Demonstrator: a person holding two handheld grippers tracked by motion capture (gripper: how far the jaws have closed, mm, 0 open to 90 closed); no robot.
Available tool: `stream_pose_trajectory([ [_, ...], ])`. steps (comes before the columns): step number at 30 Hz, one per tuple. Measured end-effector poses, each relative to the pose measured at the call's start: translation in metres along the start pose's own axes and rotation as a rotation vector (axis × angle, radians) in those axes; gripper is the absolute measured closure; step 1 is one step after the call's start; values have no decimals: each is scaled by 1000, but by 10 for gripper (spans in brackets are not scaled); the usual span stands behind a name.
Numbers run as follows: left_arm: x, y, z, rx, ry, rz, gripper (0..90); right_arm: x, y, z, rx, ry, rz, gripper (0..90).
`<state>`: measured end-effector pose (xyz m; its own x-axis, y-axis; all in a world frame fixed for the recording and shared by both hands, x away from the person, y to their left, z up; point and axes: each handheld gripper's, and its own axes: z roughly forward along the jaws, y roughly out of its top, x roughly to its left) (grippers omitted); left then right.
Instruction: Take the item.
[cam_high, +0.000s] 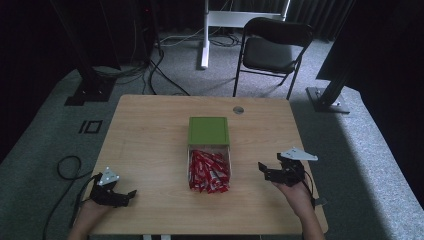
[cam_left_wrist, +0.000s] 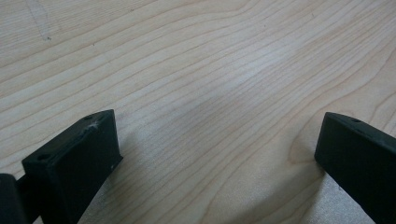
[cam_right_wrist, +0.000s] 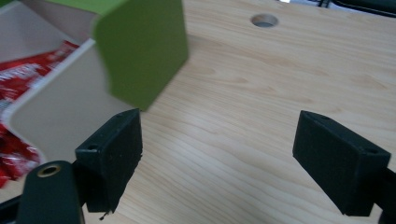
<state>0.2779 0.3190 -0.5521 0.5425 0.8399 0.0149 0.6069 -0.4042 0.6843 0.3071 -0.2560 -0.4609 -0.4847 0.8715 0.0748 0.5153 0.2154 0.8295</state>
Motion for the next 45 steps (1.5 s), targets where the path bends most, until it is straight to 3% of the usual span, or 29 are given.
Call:
stream_pose_trajectory([
  [3,0,0,0,0,0,0,7,4,4,1,-5,7,-7,158],
  [12,0,0,0,0,0,-1,7,26,23,7,-17,87,-64,158],
  [30,0,0,0,-1,0,-2,7,67,43,24,-34,199,-106,158],
  [45,0,0,0,0,0,-1,7,104,50,34,-26,258,-153,159],
])
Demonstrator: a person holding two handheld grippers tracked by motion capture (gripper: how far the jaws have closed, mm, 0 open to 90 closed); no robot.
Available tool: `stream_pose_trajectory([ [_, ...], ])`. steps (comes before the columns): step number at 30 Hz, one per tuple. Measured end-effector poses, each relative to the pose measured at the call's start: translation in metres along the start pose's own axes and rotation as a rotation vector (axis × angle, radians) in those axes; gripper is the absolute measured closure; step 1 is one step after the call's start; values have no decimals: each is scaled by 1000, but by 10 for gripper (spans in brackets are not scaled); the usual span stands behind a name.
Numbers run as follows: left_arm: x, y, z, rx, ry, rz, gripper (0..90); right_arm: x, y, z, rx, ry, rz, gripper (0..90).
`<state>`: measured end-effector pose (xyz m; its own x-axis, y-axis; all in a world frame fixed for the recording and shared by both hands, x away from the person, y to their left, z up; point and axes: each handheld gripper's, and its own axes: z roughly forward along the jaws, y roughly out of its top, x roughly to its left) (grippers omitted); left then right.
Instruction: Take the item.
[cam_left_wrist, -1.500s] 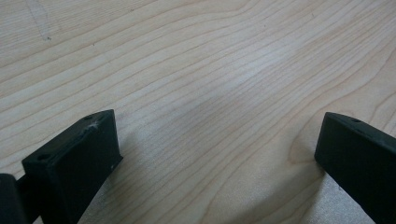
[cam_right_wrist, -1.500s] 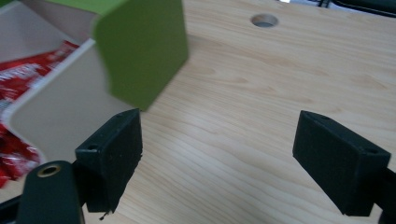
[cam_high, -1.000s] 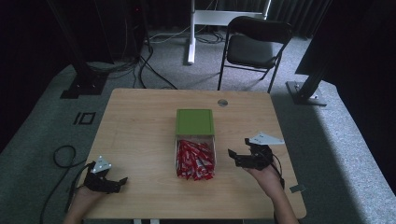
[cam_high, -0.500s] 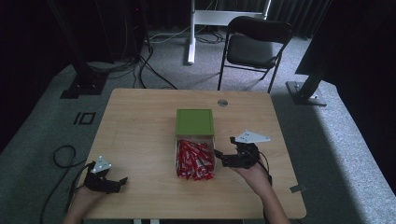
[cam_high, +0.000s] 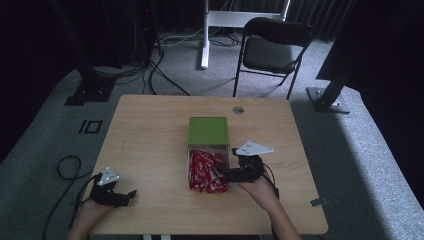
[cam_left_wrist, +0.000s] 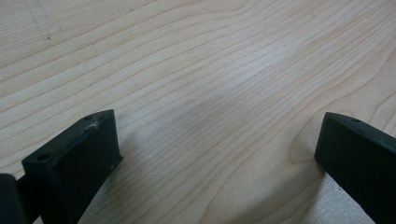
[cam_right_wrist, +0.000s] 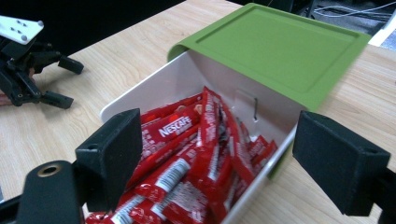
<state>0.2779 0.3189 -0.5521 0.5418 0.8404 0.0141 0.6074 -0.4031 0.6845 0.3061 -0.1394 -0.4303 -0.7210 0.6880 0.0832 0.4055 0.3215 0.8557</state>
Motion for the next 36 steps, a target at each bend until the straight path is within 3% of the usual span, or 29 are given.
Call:
stream_pose_trajectory([
  [14,0,0,0,0,0,2,7,29,-5,14,24,38,9,193],
  [19,0,0,0,-2,0,0,7,37,-10,20,46,77,8,196],
  [25,0,0,0,-2,0,0,7,47,-18,28,93,89,-29,318],
  [29,0,0,0,-1,0,1,7,49,-23,33,121,99,-11,431],
  [36,0,0,0,-1,0,1,7,53,-29,38,164,106,-24,513],
])
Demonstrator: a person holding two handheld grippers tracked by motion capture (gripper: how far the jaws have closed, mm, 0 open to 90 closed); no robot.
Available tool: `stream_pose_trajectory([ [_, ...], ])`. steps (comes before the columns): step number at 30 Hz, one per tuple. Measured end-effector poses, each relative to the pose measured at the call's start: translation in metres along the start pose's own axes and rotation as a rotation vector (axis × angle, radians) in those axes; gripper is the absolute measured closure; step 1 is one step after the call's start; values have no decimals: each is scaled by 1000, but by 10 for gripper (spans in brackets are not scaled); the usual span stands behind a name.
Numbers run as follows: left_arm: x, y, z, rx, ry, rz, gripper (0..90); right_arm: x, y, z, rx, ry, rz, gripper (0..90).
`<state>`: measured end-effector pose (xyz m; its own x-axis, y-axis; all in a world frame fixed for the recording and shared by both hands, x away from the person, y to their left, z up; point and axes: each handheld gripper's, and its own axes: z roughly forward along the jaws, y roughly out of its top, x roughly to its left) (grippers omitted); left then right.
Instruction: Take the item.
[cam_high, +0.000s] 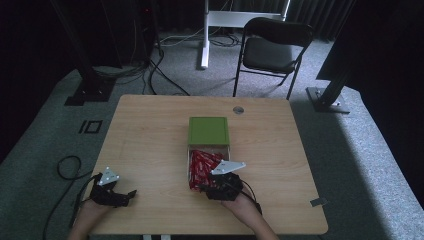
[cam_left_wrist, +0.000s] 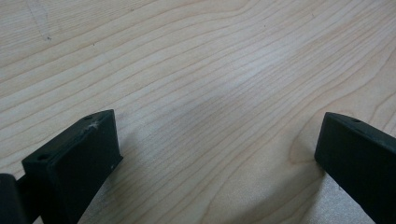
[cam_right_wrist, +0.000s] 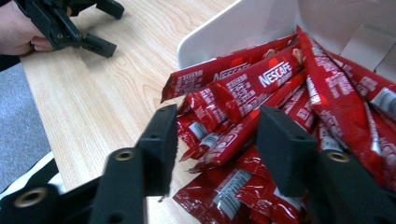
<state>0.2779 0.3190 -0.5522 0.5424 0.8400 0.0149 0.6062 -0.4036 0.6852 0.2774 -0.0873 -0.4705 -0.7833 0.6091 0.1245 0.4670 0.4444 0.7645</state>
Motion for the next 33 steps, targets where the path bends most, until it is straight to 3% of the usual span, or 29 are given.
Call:
stream_pose_trajectory([
  [8,0,0,0,0,0,0,7,1,-3,2,20,-43,23,598],
  [16,0,0,0,0,0,0,7,3,-3,8,37,-66,68,613],
  [24,0,0,0,0,0,0,7,9,-4,15,26,-94,75,652],
  [33,0,0,0,-1,0,-1,7,10,-5,12,0,-108,93,800],
])
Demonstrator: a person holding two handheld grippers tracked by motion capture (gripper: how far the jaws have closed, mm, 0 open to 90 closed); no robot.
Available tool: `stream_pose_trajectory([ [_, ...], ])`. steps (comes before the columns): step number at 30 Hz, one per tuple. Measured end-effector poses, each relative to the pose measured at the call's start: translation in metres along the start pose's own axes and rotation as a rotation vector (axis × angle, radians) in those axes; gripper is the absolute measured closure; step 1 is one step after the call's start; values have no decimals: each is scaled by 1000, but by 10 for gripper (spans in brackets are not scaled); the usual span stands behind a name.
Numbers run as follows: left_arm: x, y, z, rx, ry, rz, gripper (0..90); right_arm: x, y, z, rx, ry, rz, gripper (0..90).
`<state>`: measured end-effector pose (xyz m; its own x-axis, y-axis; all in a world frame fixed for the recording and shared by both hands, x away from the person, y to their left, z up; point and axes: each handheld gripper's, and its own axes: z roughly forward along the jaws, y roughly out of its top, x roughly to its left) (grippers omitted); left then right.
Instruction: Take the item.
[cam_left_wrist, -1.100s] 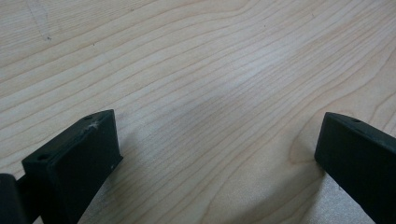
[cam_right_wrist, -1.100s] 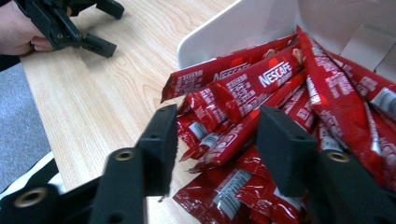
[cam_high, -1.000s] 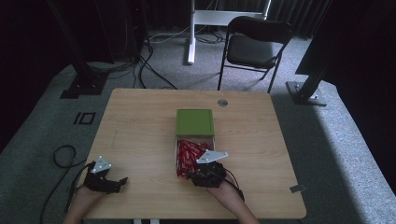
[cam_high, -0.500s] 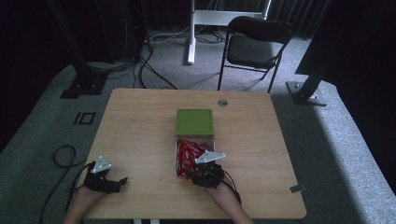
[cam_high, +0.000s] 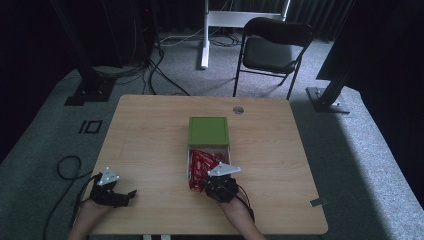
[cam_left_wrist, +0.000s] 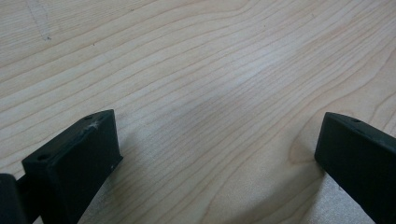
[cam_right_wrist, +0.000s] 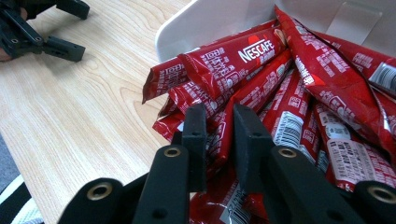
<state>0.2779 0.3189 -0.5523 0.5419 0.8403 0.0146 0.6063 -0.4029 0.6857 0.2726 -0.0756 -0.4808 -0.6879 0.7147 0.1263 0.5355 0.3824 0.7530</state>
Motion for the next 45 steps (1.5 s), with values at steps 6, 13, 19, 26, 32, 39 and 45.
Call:
stream_pose_trajectory([
  [6,0,0,0,1,0,0,7,-2,0,-7,-19,-22,14,854],
  [13,0,0,0,0,0,0,7,-8,3,-20,-44,-48,11,867],
  [19,0,0,0,1,0,0,7,-10,6,-27,-62,-47,20,871],
  [26,0,0,0,1,0,1,7,-10,13,-42,-108,-33,12,871],
  [32,0,0,0,1,0,1,7,-8,20,-57,-158,-28,0,872],
  [39,0,0,0,1,0,1,7,-6,27,-75,-213,-13,-15,871],
  [45,0,0,0,1,0,0,7,-11,32,-87,-259,-42,-12,872],
])
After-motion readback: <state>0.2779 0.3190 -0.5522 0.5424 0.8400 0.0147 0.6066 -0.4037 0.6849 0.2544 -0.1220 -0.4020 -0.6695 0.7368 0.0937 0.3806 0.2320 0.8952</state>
